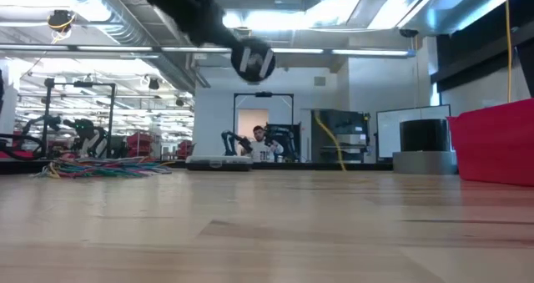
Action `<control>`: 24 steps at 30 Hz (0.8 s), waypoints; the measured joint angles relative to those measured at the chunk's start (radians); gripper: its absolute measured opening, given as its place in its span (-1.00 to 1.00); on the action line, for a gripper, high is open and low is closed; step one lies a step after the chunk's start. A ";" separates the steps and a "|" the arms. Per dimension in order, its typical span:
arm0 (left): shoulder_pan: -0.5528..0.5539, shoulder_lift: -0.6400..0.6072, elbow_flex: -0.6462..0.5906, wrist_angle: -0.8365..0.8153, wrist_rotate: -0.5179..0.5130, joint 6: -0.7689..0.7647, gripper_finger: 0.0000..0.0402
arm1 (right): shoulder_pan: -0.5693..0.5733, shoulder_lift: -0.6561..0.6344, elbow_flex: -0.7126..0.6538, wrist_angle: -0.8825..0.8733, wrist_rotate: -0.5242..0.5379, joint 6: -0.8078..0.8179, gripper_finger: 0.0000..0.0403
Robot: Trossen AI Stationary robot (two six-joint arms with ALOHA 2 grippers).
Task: Coil cords
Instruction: Uncoil the yellow wire from the black spool
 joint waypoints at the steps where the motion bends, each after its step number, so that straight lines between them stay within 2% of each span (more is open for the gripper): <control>1: -0.014 -0.014 0.000 0.000 0.000 0.003 -1.00 | 0.000 -0.008 -0.014 -0.075 -0.001 0.085 -0.97; 3: -0.043 -0.044 0.000 0.001 -0.001 0.004 -1.00 | -0.003 -0.013 -0.057 -0.194 -0.004 0.235 -0.97; 5: -0.071 -0.074 0.000 0.001 -0.001 -0.001 -1.00 | -0.005 -0.012 -0.123 -0.241 -0.009 0.341 -0.97; 7: -0.091 -0.099 0.000 0.017 -0.002 -0.019 -1.00 | -0.005 -0.010 -0.213 -0.184 -0.013 0.384 -0.97; 9: -0.102 -0.109 0.000 0.061 -0.008 -0.038 -1.00 | -0.006 0.004 -0.307 -0.042 -0.041 0.368 -0.97; 13: -0.086 -0.093 0.000 0.246 -0.011 -0.023 -1.00 | -0.033 0.061 -0.448 0.374 -0.173 0.188 -0.97; 16: -0.040 -0.066 0.001 0.367 -0.011 0.007 -1.00 | -0.071 0.130 -0.469 0.647 -0.322 0.027 -0.97; 18: -0.005 -0.053 0.001 0.390 -0.011 0.018 -1.00 | -0.086 0.169 -0.449 0.785 -0.403 -0.075 -0.97; 21: 0.051 -0.034 0.001 0.334 -0.012 -0.002 -1.00 | -0.089 0.188 -0.377 0.844 -0.471 -0.226 -0.97; 24: 0.094 -0.014 0.001 0.194 -0.011 -0.050 -1.00 | -0.062 0.168 -0.282 0.772 -0.437 -0.339 -0.97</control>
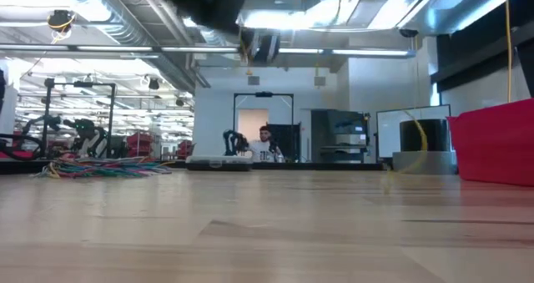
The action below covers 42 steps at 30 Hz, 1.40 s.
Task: Coil cords
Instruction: Uncoil the yellow wire from the black spool
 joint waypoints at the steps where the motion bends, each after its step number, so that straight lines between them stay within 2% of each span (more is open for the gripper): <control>1: 0.008 0.006 0.000 -0.063 -0.001 -0.014 -1.00 | 0.013 -0.014 0.036 -0.047 0.040 -0.033 -0.97; 6: -0.006 0.008 0.000 -0.313 -0.001 -0.032 -1.00 | 0.086 -0.104 0.187 -0.322 0.325 -0.056 -0.97; 10: -0.063 -0.010 0.000 -0.392 -0.001 -0.027 -1.00 | 0.143 -0.193 0.216 -0.545 0.497 0.095 -0.97; 12: -0.096 -0.021 0.000 -0.389 0.000 -0.004 -1.00 | 0.157 -0.230 0.210 -0.675 0.500 0.255 -0.97; 16: -0.158 -0.064 0.000 -0.388 0.000 0.018 -1.00 | 0.156 -0.258 0.190 -0.960 0.390 0.630 -0.97; 19: -0.204 -0.092 0.000 -0.405 0.005 0.002 -1.00 | 0.155 -0.257 0.169 -1.152 0.377 0.899 -0.94; 22: -0.240 -0.127 0.000 -0.430 0.029 -0.028 -1.00 | 0.133 -0.256 0.141 -1.273 0.322 1.119 -0.77; 24: -0.255 -0.146 0.000 -0.450 0.043 -0.070 -1.00 | 0.115 -0.256 0.122 -1.285 0.243 1.162 -0.60; 28: -0.266 -0.168 0.000 -0.472 0.061 -0.139 -1.00 | 0.077 -0.244 0.081 -1.132 0.183 1.102 -0.27; 32: -0.262 -0.172 0.000 -0.417 0.081 -0.142 -1.00 | 0.032 -0.214 0.005 -0.786 0.187 0.856 -0.09; 37: -0.247 -0.172 0.000 -0.311 0.118 -0.129 -1.00 | -0.062 -0.109 -0.085 -0.285 0.165 0.523 -0.06; 42: -0.231 -0.172 0.000 -0.223 0.121 -0.111 -1.00 | -0.171 0.039 -0.103 0.096 0.026 0.394 -0.09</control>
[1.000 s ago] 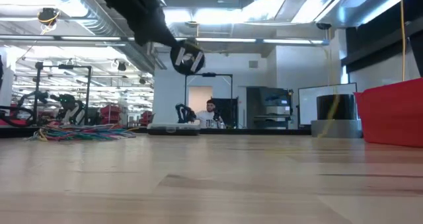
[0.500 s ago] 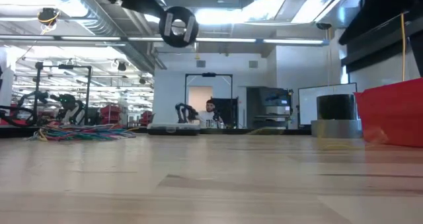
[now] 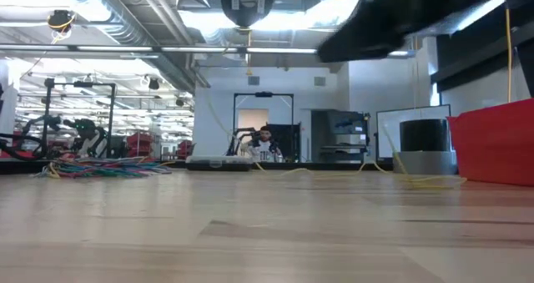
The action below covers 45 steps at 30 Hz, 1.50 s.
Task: Coil cords
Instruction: Uncoil the yellow wire from the black spool
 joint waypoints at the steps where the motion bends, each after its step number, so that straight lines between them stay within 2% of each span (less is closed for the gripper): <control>1: 0.003 0.001 0.000 0.007 0.000 -0.002 -1.00 | -0.023 0.027 0.000 0.073 -0.056 -0.003 -0.10; 5: 0.013 0.015 0.000 0.035 -0.001 0.002 -1.00 | -0.104 0.151 0.000 0.341 -0.241 0.001 -0.10; 9: 0.028 0.030 0.000 0.058 0.000 0.002 -1.00 | -0.165 0.260 0.001 0.584 -0.336 0.006 -0.10; 12: 0.033 0.031 0.000 0.078 0.000 0.007 -1.00 | -0.195 0.322 0.028 0.670 -0.389 0.007 -0.10; 18: 0.033 0.036 0.000 0.095 0.012 0.017 -1.00 | -0.234 0.415 0.134 0.673 -0.514 0.035 -0.10; 24: 0.032 0.042 0.000 0.096 0.011 0.022 -1.00 | -0.236 0.448 0.189 0.634 -0.517 -0.004 -0.18; 27: 0.032 0.042 0.000 0.095 0.012 0.025 -1.00 | -0.236 0.448 0.189 0.594 -0.516 -0.024 -0.36; 30: 0.032 0.042 0.000 0.098 0.011 0.028 -1.00 | -0.235 0.448 0.189 0.580 -0.516 -0.030 -0.63; 32: 0.032 0.042 0.000 0.098 0.011 0.026 -1.00 | -0.235 0.448 0.189 0.607 -0.517 -0.055 -0.85; 34: 0.033 0.042 0.000 0.100 0.011 0.026 -1.00 | -0.235 0.448 0.194 0.642 -0.533 -0.078 -0.95; 39: 0.033 0.042 0.000 0.096 0.011 0.025 -1.00 | -0.230 0.448 0.220 0.621 -0.559 -0.104 -0.94; 45: 0.056 0.044 0.000 0.093 0.008 0.008 -1.00 | -0.177 0.436 0.267 0.603 -0.649 -0.141 -0.95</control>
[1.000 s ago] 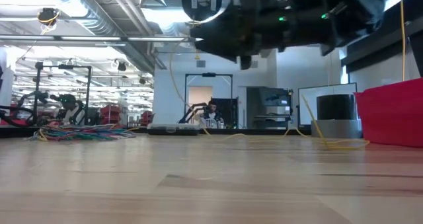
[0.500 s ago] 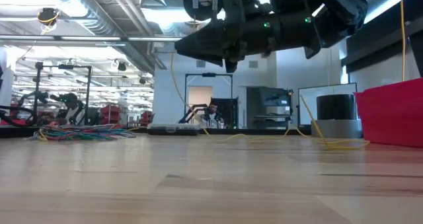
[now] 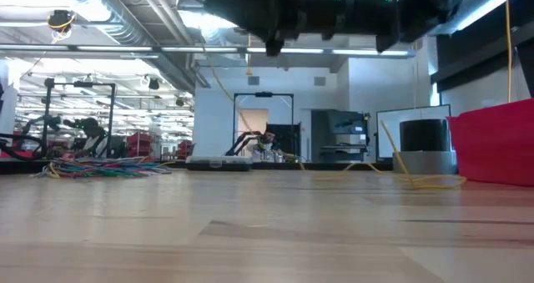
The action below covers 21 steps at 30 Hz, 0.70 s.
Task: Coil cords
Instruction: Uncoil the yellow wire from the black spool
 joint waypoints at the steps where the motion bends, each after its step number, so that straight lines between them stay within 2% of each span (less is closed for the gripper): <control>1: 0.005 0.000 0.001 -0.011 -0.001 -0.006 -1.00 | 0.014 -0.012 0.007 -0.023 0.000 -0.016 -0.95; 6: 0.017 0.001 -0.002 -0.151 -0.073 -0.053 -1.00 | 0.088 -0.216 0.017 -0.229 0.073 -0.173 -0.98; 11: 0.013 -0.006 0.000 -0.147 -0.088 -0.047 -1.00 | 0.145 -0.389 0.013 -0.495 0.267 -0.226 -0.97; 13: 0.007 -0.004 0.000 -0.160 -0.087 -0.039 -1.00 | 0.171 -0.455 0.013 -0.599 0.375 -0.245 -0.98; 17: -0.015 -0.005 -0.001 -0.154 -0.088 -0.004 -1.00 | 0.214 -0.560 0.015 -0.827 0.567 -0.219 -0.98; 21: -0.050 -0.008 -0.001 -0.070 -0.084 0.045 -1.00 | 0.210 -0.591 0.010 -1.069 0.612 -0.064 -0.97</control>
